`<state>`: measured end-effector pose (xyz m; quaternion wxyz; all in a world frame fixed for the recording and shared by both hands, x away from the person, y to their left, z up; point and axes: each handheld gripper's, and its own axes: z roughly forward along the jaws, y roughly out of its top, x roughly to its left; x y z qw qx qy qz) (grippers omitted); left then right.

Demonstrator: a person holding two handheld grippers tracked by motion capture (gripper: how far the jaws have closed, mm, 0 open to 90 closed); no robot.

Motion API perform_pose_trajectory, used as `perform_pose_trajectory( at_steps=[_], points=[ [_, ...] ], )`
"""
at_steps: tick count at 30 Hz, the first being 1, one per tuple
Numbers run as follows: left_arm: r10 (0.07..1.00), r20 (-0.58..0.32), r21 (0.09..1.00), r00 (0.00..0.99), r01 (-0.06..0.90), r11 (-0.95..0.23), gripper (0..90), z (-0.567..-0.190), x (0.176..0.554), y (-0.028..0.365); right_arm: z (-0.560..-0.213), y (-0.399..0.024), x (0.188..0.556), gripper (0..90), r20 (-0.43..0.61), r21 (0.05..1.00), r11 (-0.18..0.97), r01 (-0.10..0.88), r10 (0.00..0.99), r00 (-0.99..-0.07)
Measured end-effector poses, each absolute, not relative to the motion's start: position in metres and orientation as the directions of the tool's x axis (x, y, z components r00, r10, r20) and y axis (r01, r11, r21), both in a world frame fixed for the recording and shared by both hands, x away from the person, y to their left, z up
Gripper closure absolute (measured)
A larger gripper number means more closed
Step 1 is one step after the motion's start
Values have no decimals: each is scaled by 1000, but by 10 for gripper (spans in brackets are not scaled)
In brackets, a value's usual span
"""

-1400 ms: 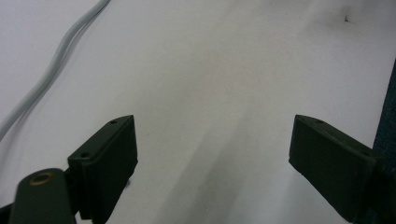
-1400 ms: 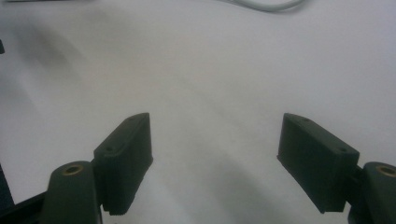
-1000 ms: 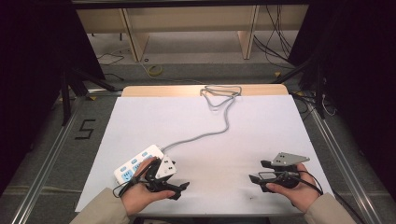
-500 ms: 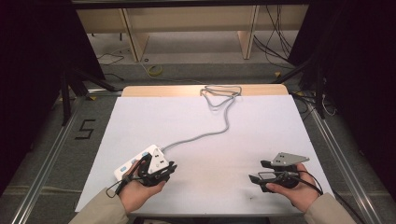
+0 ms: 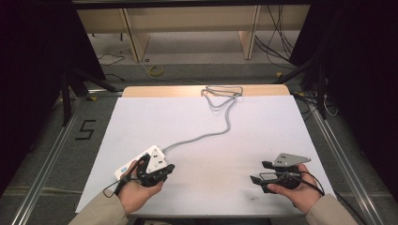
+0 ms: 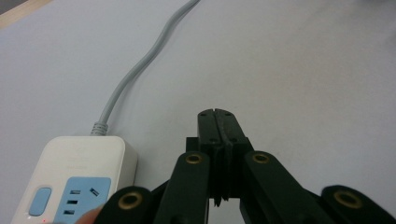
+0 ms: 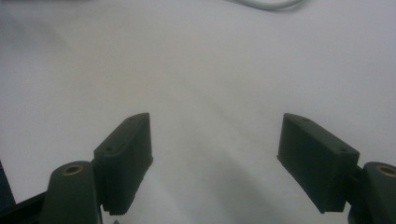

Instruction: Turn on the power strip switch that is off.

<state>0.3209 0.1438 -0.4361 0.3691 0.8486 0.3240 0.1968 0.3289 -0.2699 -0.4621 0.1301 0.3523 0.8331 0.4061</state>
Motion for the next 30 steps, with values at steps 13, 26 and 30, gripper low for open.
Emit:
perform_pose_trajectory(
  at_steps=[13, 26, 30],
  points=[
    [743, 83, 758, 664, 441, -480, 897, -433, 322, 170, -462, -270, 329, 263, 68, 767, 423, 482, 693, -718],
    [765, 82, 757, 639, 460, -465, 897, -432, 320, 183, -462, -269, 329, 263, 69, 768, 422, 482, 694, -717],
    [775, 80, 759, 627, 466, -455, 897, -431, 320, 188, -462, -269, 329, 263, 68, 768, 423, 481, 693, -718]
  ],
)
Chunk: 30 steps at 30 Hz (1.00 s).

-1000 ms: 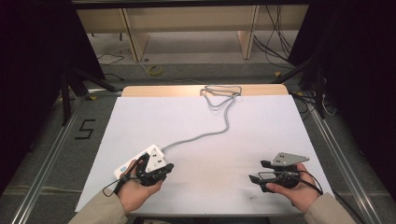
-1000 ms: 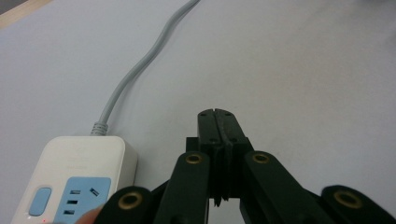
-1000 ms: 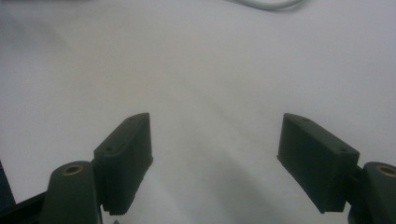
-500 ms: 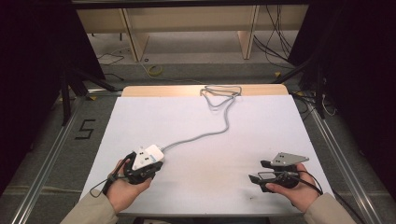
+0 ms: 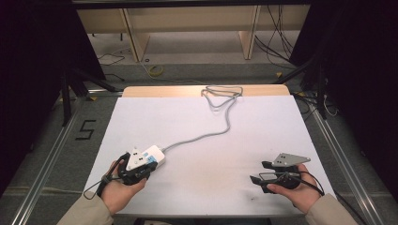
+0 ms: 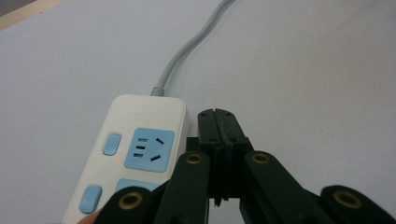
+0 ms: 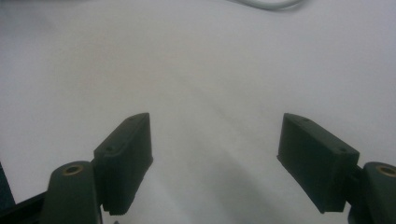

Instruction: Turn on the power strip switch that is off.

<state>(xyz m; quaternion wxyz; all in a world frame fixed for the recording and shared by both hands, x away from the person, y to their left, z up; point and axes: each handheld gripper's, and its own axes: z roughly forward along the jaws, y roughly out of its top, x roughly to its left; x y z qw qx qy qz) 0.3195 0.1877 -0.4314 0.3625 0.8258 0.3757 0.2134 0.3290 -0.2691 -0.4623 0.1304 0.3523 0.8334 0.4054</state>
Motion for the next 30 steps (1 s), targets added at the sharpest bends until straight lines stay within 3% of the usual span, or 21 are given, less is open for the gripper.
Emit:
perform_pose_trajectory(
  at_steps=[30],
  points=[
    [824, 82, 746, 561, 513, -424, 898, -432, 316, 216, -462, -269, 329, 263, 67, 768, 423, 481, 693, -717]
  ],
)
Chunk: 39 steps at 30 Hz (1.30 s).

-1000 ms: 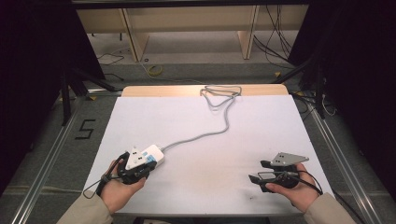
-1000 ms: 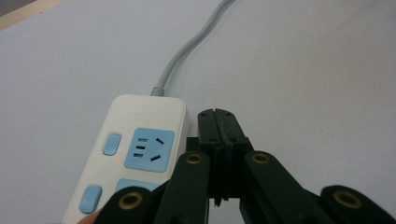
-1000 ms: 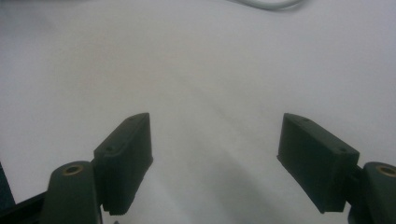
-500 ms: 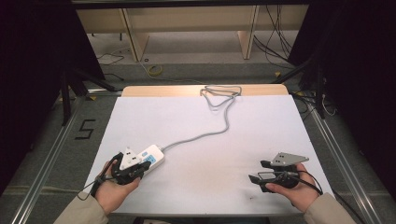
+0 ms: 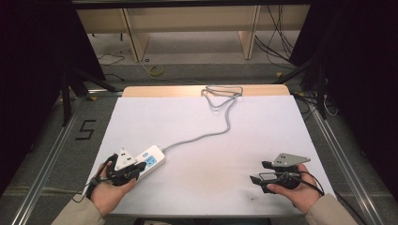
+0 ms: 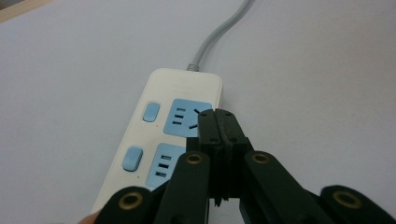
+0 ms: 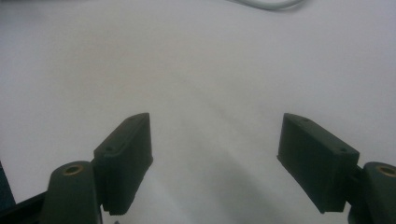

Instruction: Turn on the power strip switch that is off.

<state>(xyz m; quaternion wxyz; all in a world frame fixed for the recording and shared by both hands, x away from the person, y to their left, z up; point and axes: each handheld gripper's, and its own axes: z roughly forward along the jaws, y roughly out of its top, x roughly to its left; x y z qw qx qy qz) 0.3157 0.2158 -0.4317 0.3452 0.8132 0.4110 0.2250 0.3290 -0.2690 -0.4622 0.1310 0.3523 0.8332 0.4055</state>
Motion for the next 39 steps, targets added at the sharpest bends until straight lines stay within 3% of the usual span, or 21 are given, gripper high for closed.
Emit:
perform_pose_trajectory(
  at_steps=[39],
  points=[
    [875, 75, 728, 478, 574, -376, 898, -434, 332, 236, -462, -269, 329, 263, 68, 764, 427, 483, 692, -718]
  ],
)
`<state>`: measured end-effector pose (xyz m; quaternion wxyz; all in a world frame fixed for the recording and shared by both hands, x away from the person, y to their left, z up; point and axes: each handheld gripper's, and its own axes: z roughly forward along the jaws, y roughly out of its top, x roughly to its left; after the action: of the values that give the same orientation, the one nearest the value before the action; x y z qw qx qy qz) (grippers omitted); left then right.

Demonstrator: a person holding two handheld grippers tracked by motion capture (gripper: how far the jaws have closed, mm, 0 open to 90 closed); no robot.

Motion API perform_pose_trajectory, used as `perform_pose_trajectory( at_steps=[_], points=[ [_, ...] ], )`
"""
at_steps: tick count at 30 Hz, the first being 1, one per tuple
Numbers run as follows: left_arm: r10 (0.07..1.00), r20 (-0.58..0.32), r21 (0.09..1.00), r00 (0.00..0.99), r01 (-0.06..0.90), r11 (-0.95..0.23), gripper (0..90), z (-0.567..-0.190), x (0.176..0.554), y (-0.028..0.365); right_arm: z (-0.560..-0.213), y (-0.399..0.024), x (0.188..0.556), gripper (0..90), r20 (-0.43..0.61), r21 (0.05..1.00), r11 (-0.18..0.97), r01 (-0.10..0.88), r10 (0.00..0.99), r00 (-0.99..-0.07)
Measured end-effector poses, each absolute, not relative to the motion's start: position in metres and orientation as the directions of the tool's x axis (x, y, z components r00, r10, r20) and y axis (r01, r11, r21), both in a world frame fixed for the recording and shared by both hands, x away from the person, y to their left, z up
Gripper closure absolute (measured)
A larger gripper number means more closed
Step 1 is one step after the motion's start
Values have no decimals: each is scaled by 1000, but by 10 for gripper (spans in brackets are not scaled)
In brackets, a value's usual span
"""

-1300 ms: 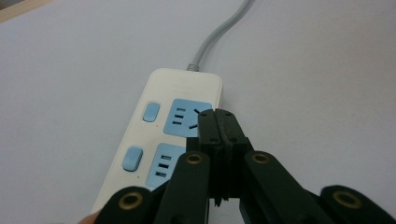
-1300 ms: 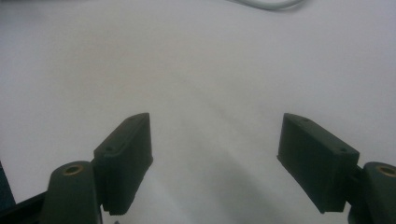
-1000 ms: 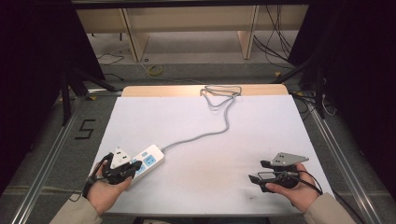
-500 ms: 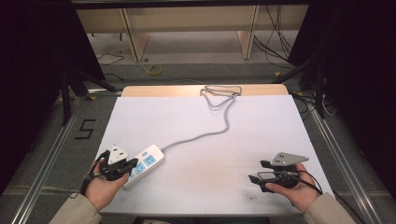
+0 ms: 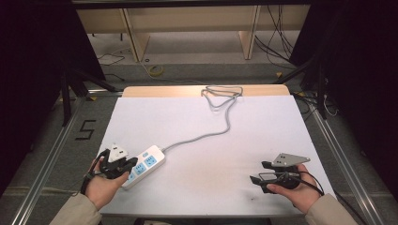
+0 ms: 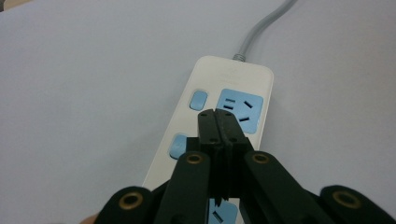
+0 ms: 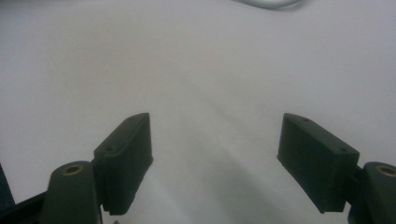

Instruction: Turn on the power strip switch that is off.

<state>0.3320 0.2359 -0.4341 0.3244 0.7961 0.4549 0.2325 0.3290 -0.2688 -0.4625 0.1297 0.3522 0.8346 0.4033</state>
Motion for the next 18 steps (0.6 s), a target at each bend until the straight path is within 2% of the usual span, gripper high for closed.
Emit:
perform_pose_trajectory(
  at_steps=[18],
  points=[
    [885, 87, 719, 456, 586, -373, 898, -436, 342, 237, -463, -268, 329, 264, 69, 763, 426, 486, 694, -716]
  ],
)
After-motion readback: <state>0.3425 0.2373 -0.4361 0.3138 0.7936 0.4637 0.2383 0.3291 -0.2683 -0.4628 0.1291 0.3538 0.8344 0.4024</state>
